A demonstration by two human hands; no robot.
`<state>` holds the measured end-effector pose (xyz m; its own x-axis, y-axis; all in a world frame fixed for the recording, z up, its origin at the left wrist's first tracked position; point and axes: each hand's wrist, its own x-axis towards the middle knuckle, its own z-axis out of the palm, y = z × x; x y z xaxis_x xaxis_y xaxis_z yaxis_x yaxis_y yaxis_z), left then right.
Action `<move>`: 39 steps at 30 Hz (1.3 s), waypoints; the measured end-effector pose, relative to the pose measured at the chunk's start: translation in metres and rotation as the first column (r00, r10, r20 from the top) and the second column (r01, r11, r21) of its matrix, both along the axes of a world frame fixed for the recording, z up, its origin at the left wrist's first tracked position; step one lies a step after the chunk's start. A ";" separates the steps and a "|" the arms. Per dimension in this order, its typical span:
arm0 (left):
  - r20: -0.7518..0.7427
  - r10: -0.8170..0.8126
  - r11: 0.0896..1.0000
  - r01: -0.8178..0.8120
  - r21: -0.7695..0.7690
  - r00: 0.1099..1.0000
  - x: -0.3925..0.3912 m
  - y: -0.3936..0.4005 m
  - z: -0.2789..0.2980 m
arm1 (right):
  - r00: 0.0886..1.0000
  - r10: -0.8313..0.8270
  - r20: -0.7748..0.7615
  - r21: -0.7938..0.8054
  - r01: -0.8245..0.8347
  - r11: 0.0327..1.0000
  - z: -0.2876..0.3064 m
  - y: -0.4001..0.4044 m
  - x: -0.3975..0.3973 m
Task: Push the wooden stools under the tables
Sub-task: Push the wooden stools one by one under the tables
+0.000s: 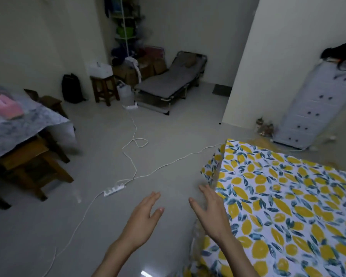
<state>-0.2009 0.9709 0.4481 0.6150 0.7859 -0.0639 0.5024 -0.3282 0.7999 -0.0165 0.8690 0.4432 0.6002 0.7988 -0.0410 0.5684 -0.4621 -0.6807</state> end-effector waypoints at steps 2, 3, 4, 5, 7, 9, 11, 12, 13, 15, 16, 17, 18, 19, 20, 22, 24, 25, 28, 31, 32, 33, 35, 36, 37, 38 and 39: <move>0.011 -0.017 1.000 0.017 0.021 1.000 0.015 0.041 0.009 | 0.999 -0.029 0.017 0.009 0.029 1.000 0.003 0.032 0.006; 0.024 -0.030 0.999 0.029 0.029 0.999 0.025 0.059 0.011 | 0.999 -0.049 0.017 0.014 0.049 0.999 0.004 0.046 0.012; 0.037 -0.047 0.998 0.046 0.031 0.998 0.036 0.077 0.013 | 0.997 -0.070 0.013 0.020 0.070 0.997 0.004 0.061 0.018; 0.047 -0.069 0.997 0.068 0.035 0.996 0.047 0.095 0.014 | 0.996 -0.089 0.014 0.028 0.089 0.996 0.004 0.076 0.027; 0.042 -0.119 0.992 0.117 0.043 0.992 0.072 0.128 0.012 | 0.992 -0.127 0.021 0.033 0.127 0.991 0.000 0.103 0.050; 0.030 -0.180 0.984 0.179 0.025 0.983 0.100 0.163 0.007 | 0.985 -0.170 0.019 0.020 0.170 0.985 -0.006 0.130 0.078; 0.017 -0.253 0.967 0.253 -0.006 0.967 0.132 0.200 0.004 | 0.975 -0.220 0.024 0.021 0.219 0.975 -0.011 0.158 0.109; 0.009 -0.289 0.957 0.289 -0.014 0.957 0.150 0.219 0.003 | 0.969 -0.246 0.021 0.027 0.246 0.969 -0.013 0.173 0.125; -0.005 -0.322 0.947 0.322 -0.005 0.947 0.170 0.239 0.002 | 0.960 -0.279 0.014 0.032 0.278 0.960 -0.015 0.190 0.143; -0.036 -0.348 0.937 0.348 0.005 0.937 0.208 0.277 0.008 | 0.944 -0.330 0.006 0.028 0.330 0.944 -0.017 0.222 0.177; -0.041 -0.366 0.931 0.366 0.003 0.930 0.234 0.300 0.009 | 0.934 -0.356 -0.008 0.022 0.356 0.934 -0.018 0.242 0.199; -0.046 -0.387 0.921 0.388 0.023 0.921 0.254 0.317 0.010 | 0.926 -0.376 -0.010 0.011 0.377 0.926 -0.017 0.257 0.217; -0.054 -0.402 0.913 0.405 0.047 0.914 0.266 0.325 0.015 | 0.926 -0.378 0.011 0.001 0.378 0.926 -0.015 0.266 0.228; -0.055 -0.428 0.902 0.430 0.042 0.902 0.285 0.341 0.018 | 0.922 -0.387 0.023 -0.010 0.388 0.922 -0.013 0.279 0.245; -0.057 -0.457 0.888 0.460 0.032 0.887 0.306 0.359 0.018 | 0.916 -0.401 0.033 -0.022 0.401 0.916 -0.012 0.294 0.263; -0.056 -0.492 0.868 0.495 0.043 0.869 0.347 0.394 0.018 | 0.910 -0.410 0.055 -0.029 0.412 0.911 -0.010 0.321 0.295; -0.042 -0.538 0.842 0.539 0.023 0.842 0.389 0.424 0.019 | 0.898 -0.438 0.051 -0.032 0.439 0.898 -0.010 0.346 0.327; -0.036 -0.564 0.825 0.564 0.012 0.825 0.410 0.437 0.018 | 0.891 -0.452 0.049 -0.038 0.453 0.891 -0.011 0.357 0.342; -0.012 -0.652 0.758 0.651 -0.038 0.758 0.479 0.473 0.007 | 0.864 -0.499 0.061 -0.062 0.502 0.862 -0.020 0.390 0.395; 0.009 -0.717 0.696 0.716 -0.056 0.697 0.554 0.515 -0.003 | 0.798 -0.597 0.083 -0.075 0.602 0.795 -0.028 0.420 0.451; 0.011 -0.732 0.679 0.731 -0.064 0.681 0.578 0.529 -0.003 | 0.773 -0.629 0.080 -0.083 0.634 0.769 -0.029 0.429 0.467; 0.018 -0.746 0.663 0.745 -0.071 0.665 0.600 0.542 -0.002 | 0.749 -0.658 0.075 -0.091 0.662 0.744 -0.029 0.436 0.482; 0.025 -0.784 0.617 0.784 -0.077 0.620 0.642 0.568 0.000 | 0.704 -0.705 0.088 -0.103 0.710 0.696 -0.027 0.452 0.511; 0.024 -0.807 0.587 0.806 -0.076 0.590 0.664 0.580 0.002 | 0.674 -0.733 0.088 -0.105 0.738 0.666 -0.025 0.460 0.526; 0.021 -0.826 0.560 0.825 -0.079 0.563 0.687 0.592 0.001 | 0.643 -0.761 0.085 -0.103 0.765 0.635 -0.023 0.468 0.540; 0.013 -0.846 0.530 0.844 -0.084 0.533 0.711 0.601 -0.001 | 0.611 -0.787 0.083 -0.095 0.791 0.605 -0.022 0.475 0.553; -0.001 -0.864 0.503 0.860 -0.087 0.504 0.733 0.609 -0.002 | 0.580 -0.811 0.077 -0.093 0.814 0.573 -0.022 0.481 0.565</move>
